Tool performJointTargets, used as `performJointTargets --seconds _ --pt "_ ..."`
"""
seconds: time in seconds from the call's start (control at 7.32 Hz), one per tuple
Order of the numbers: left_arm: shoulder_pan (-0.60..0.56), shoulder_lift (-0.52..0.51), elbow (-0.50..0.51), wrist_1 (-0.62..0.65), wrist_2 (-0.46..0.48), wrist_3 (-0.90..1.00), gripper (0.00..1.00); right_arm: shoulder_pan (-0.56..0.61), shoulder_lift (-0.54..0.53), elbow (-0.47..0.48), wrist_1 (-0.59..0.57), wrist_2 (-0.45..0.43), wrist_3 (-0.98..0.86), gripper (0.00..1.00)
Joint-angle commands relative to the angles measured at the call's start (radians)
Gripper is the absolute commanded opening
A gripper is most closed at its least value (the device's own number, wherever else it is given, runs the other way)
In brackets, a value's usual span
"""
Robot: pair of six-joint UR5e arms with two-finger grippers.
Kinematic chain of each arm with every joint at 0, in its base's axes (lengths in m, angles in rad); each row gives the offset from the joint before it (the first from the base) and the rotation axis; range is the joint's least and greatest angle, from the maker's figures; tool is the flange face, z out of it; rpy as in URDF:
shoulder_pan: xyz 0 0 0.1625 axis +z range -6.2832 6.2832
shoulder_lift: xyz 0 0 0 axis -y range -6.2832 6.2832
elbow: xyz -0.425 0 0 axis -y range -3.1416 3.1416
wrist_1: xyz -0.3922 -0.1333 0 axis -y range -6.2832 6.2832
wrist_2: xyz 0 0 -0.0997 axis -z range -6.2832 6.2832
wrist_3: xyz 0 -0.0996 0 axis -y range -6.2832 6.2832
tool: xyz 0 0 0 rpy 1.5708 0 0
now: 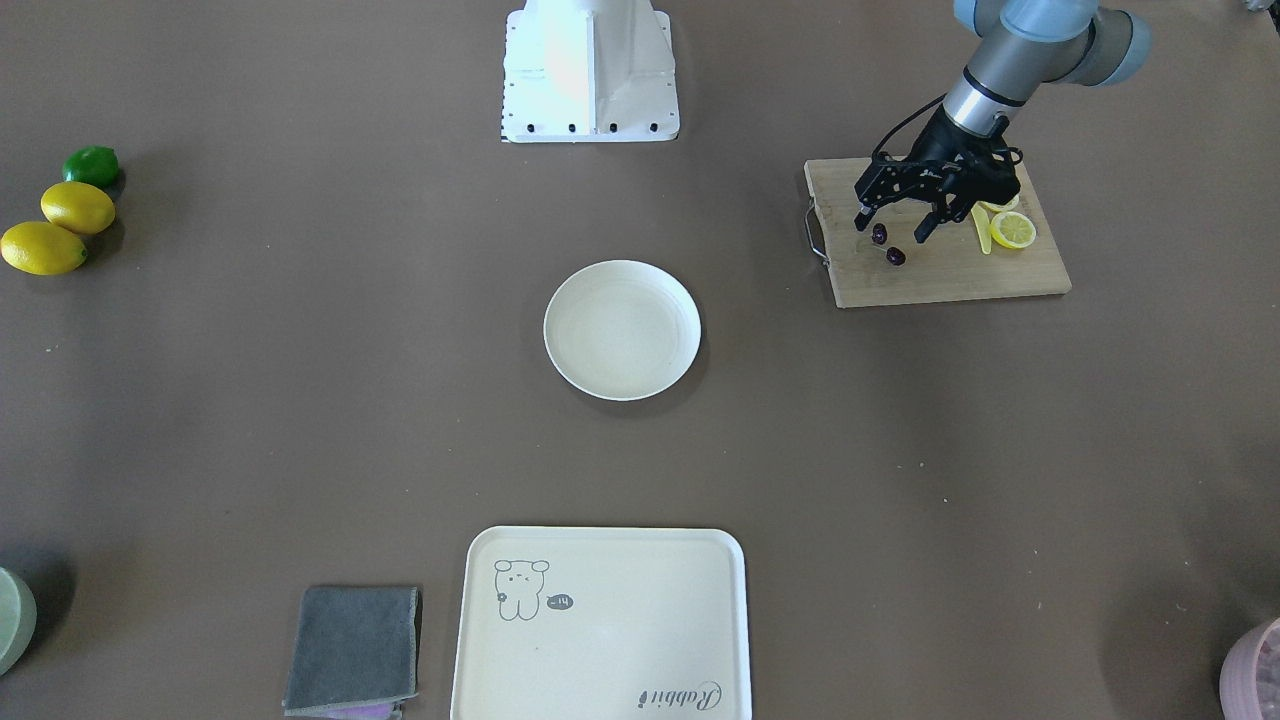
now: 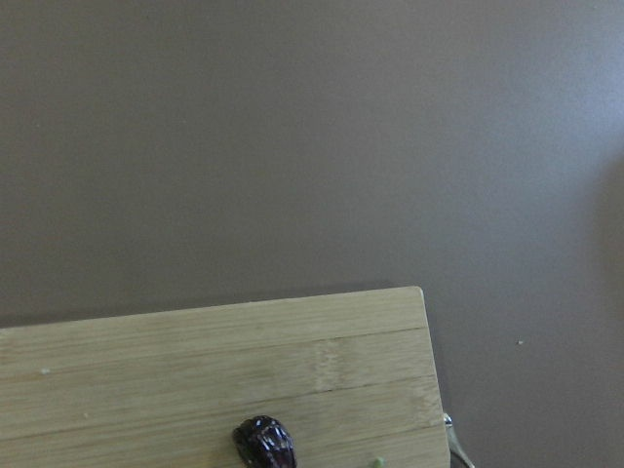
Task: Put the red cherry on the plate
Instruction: 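Move the left gripper over the dark red cherries on the cutting board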
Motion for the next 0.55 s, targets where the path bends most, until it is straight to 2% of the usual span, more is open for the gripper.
performJointTargets --seconds 0.0,0.14,0.41 --pt "0.014 -0.016 0.04 0.001 0.01 0.004 0.64 0.005 -0.002 -0.005 0.0 0.002 -0.007 1.0" --pt "0.027 -0.015 0.037 0.001 0.012 0.003 0.61 0.005 -0.002 -0.005 0.0 0.002 -0.007 1.0" --pt "0.031 -0.015 0.028 0.001 0.012 0.003 0.46 0.005 -0.002 -0.005 0.0 0.0 -0.007 1.0"
